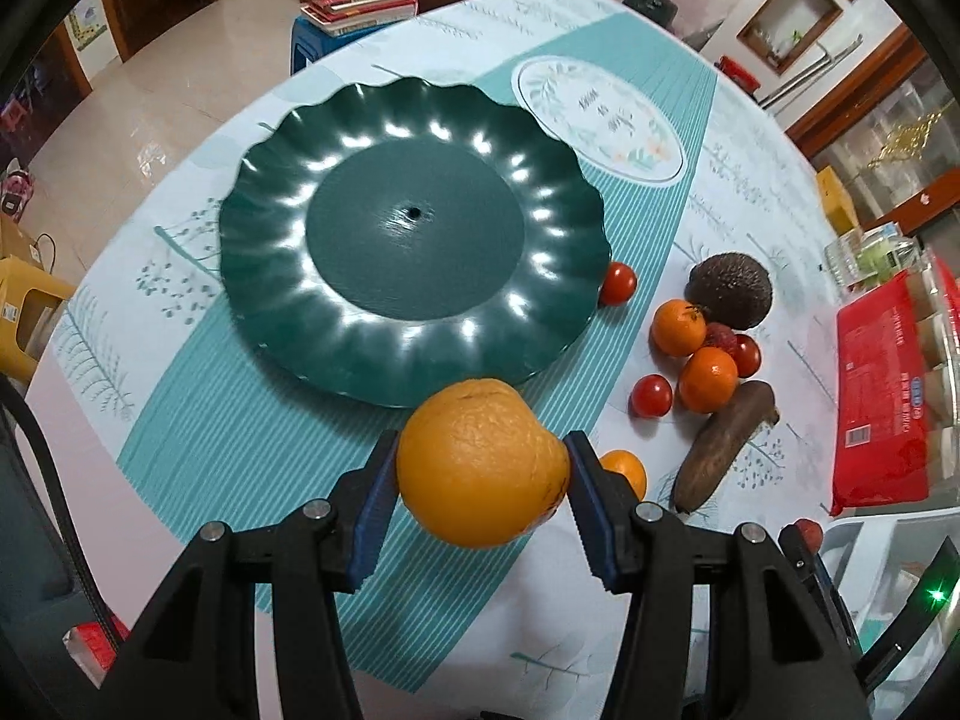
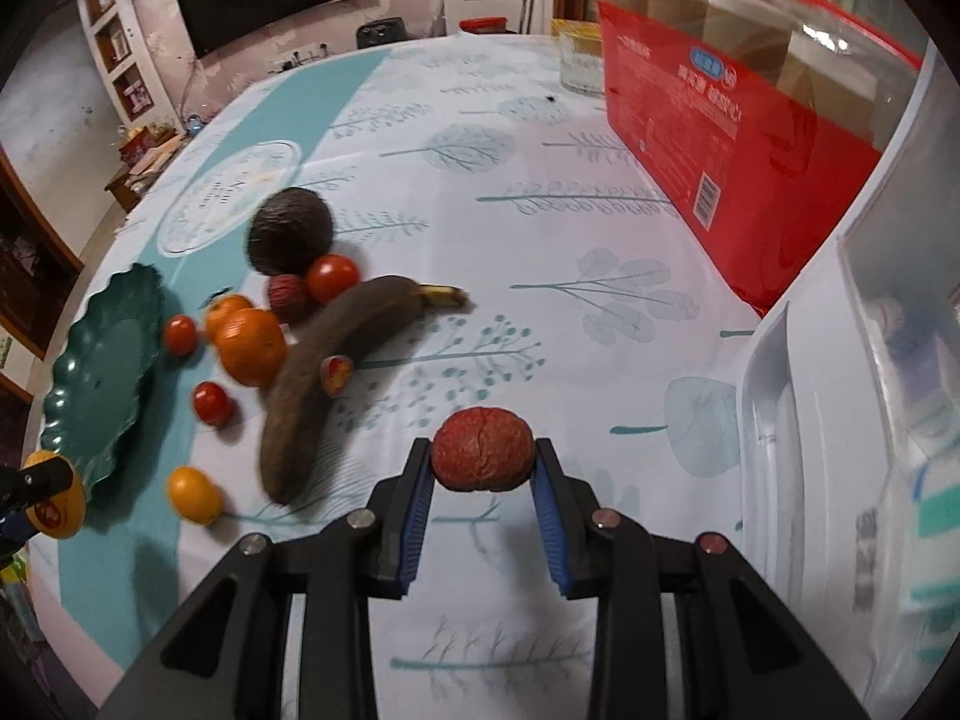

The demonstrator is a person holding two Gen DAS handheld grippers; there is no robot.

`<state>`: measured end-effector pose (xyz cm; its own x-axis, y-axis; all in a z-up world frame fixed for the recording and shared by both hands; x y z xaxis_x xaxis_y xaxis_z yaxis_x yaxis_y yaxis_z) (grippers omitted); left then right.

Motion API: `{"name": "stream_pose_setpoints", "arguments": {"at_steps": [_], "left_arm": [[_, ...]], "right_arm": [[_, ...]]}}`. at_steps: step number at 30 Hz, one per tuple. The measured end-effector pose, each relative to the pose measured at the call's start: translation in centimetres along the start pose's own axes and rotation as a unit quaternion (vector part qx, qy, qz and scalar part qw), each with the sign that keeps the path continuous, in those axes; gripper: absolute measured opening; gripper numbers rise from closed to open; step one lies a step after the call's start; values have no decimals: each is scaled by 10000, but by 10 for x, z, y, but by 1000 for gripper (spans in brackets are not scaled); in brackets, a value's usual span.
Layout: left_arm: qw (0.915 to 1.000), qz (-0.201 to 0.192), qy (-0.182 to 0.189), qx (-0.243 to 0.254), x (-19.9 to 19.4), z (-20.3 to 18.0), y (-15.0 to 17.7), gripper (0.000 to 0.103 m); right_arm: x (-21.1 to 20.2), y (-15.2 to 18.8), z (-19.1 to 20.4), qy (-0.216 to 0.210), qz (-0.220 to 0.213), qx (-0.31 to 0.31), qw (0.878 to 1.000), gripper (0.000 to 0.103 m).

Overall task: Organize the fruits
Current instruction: 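Carry the grapefruit and lychee onto the green plate and release both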

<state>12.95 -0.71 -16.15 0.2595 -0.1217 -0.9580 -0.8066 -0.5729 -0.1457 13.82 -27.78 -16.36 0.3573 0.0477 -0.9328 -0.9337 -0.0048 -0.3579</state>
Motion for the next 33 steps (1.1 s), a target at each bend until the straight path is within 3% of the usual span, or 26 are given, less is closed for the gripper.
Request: {"name": "stream_pose_setpoints", "arguments": {"at_steps": [17,33], "left_arm": [[9993,-229,284,95,-41,80,0,52],[9935,-329,362,1030,-62,133,-87,52]], "right_arm": [[-33,39,79,-269,69,-62,9996,33],[-40,39,195,-630,-224,257,9974,33]]}}
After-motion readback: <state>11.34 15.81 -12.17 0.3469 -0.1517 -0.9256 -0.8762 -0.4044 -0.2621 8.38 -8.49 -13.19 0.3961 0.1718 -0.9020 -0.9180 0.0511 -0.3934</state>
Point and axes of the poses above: each gripper's, at about its wrist camera, not at the fingertips, and x roughly the way its jaws point, z to its left, y to its underside, the point moved 1 cm from there along x, roughly the way its jaws point, and after that the axes turned 7 degrees about z, right-handed, at the moved point
